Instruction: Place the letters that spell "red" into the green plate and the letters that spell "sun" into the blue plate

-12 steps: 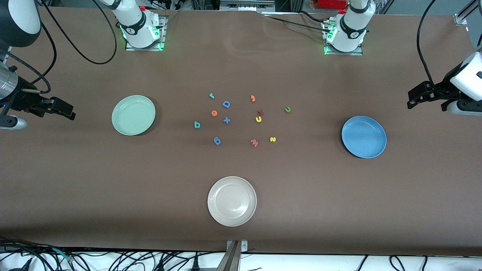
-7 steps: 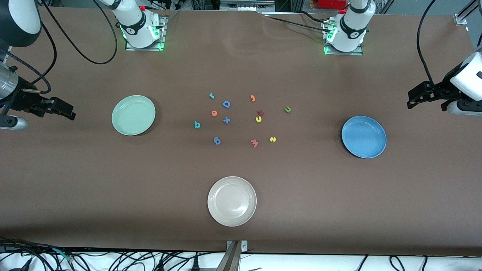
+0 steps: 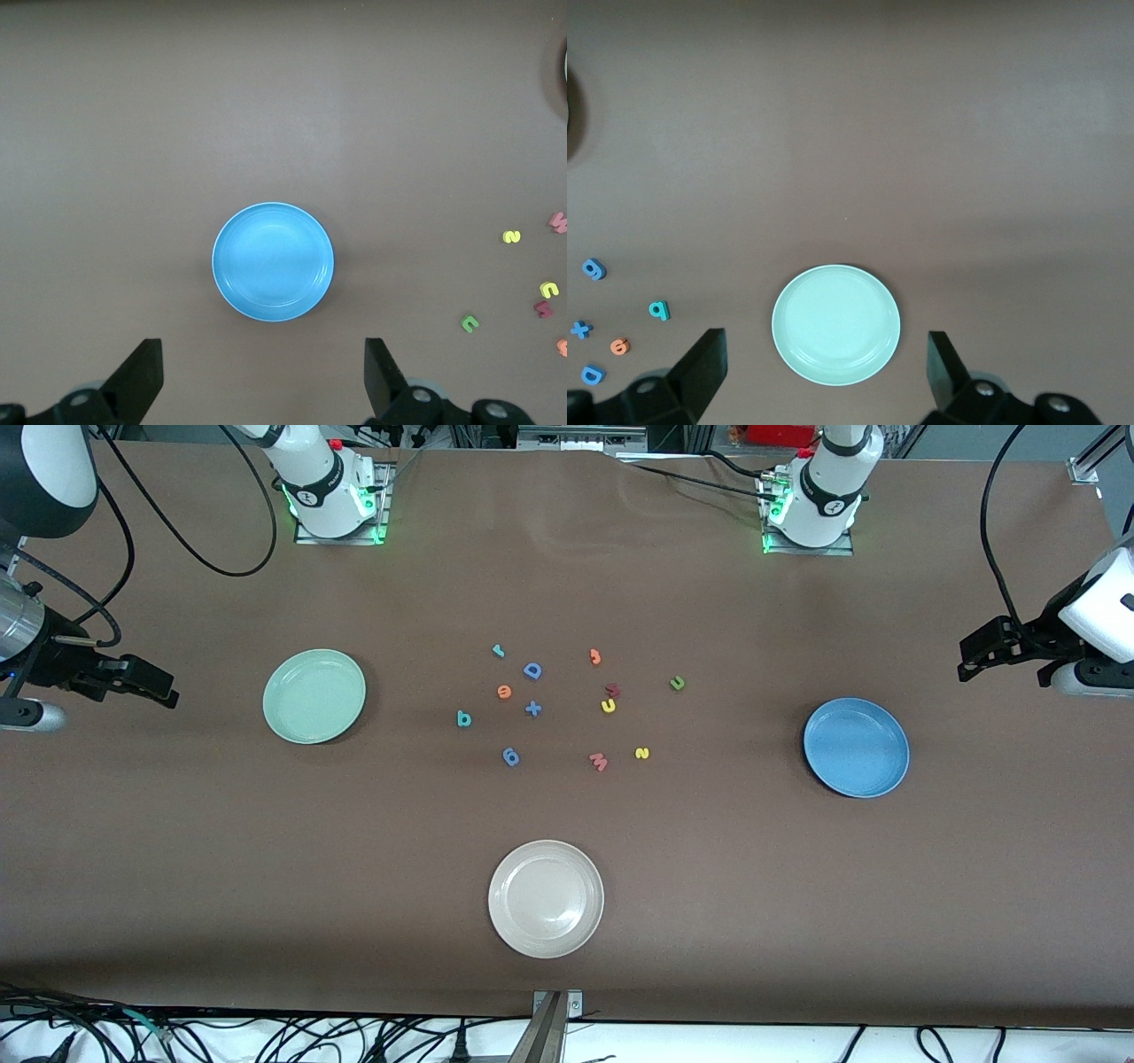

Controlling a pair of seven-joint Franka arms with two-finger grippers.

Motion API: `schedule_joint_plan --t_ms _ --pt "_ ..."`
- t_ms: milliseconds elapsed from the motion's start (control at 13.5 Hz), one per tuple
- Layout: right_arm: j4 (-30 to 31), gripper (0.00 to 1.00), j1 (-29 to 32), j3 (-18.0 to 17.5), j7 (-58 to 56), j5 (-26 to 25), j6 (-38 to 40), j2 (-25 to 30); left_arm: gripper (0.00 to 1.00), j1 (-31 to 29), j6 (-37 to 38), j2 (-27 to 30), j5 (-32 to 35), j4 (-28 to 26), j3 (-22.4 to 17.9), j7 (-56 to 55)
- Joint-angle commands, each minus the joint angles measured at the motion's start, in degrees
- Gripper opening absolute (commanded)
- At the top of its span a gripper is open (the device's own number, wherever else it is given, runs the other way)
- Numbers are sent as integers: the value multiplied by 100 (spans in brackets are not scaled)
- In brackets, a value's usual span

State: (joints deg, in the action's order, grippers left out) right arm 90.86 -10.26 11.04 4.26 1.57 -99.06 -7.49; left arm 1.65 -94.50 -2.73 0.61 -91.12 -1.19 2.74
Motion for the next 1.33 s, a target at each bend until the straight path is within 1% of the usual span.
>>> schedule_joint_plan --t_ms 0,1259 --pt "-24 100 -20 12 40 -52 54 2 100 2 28 0 -167 25 -22 130" --pt "143 99 -29 12 49 -60 1 64 100 2 28 0 -175 7 -22 130"
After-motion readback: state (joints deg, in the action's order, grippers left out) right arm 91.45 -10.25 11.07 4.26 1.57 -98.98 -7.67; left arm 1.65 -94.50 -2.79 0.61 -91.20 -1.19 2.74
